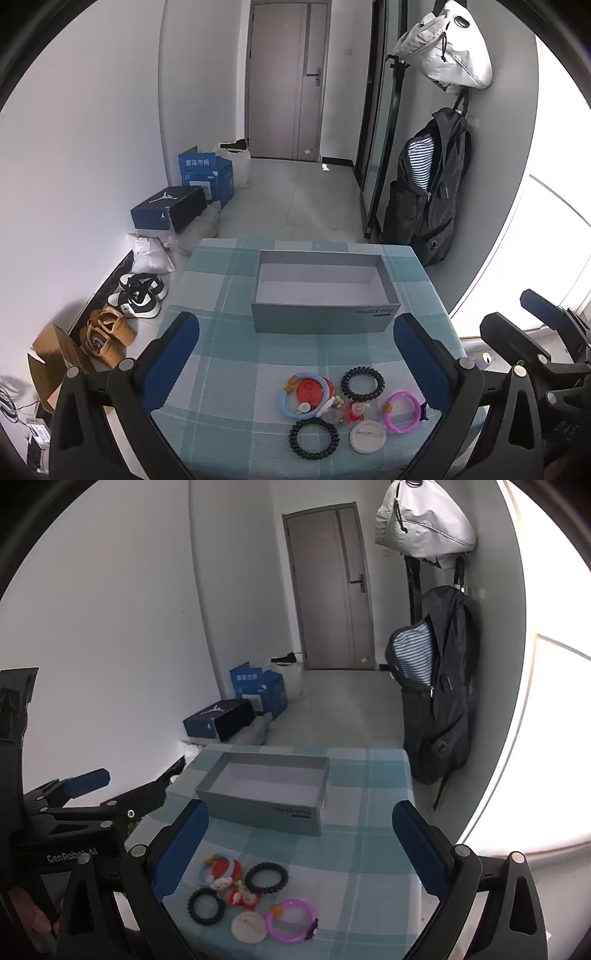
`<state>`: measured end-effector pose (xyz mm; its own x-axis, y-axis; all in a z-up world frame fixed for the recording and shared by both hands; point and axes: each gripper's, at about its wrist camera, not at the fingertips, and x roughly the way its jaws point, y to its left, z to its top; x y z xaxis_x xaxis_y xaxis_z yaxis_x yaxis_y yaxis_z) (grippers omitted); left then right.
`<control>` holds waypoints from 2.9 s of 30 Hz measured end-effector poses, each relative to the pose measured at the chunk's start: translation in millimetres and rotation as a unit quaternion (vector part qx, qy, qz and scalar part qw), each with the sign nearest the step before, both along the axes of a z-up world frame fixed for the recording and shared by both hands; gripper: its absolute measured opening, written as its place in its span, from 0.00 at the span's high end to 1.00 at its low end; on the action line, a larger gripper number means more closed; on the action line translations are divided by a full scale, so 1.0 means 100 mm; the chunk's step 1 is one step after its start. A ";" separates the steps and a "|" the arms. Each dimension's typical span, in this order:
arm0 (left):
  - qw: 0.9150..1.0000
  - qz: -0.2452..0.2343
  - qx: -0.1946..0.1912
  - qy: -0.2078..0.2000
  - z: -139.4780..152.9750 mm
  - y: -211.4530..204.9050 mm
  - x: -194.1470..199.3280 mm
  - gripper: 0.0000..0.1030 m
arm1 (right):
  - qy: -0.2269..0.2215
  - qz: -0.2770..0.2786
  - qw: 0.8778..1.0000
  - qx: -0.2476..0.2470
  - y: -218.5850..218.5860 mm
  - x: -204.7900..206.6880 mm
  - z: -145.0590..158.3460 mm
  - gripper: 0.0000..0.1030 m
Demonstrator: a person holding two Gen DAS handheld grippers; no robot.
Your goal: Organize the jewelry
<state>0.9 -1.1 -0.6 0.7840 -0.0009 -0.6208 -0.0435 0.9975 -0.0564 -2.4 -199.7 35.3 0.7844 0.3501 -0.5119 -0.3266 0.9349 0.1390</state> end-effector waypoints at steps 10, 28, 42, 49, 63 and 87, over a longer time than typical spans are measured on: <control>1.000 -0.006 -0.014 -0.002 0.00 0.00 -0.03 0.01 | 0.000 0.011 1.000 -0.007 0.00 0.00 -0.02 0.02; 1.000 -0.020 -0.012 0.000 0.00 0.00 -0.01 0.01 | 0.004 0.005 1.000 -0.012 0.06 0.00 -0.08 0.02; 1.000 -0.019 -0.017 0.003 0.00 0.02 0.00 0.01 | 0.004 0.007 1.000 -0.016 0.06 0.00 -0.08 0.02; 1.000 -0.019 -0.019 0.005 0.00 0.02 -0.01 0.01 | 0.005 0.008 1.000 -0.017 0.07 0.00 -0.08 0.02; 1.000 -0.018 -0.017 0.003 0.00 0.01 -0.02 0.01 | 0.003 0.009 1.000 -0.021 0.09 -0.01 -0.10 0.02; 1.000 -0.014 -0.020 0.002 -0.01 0.08 -0.01 0.01 | 0.011 0.017 0.999 -0.028 0.12 0.00 -0.15 0.02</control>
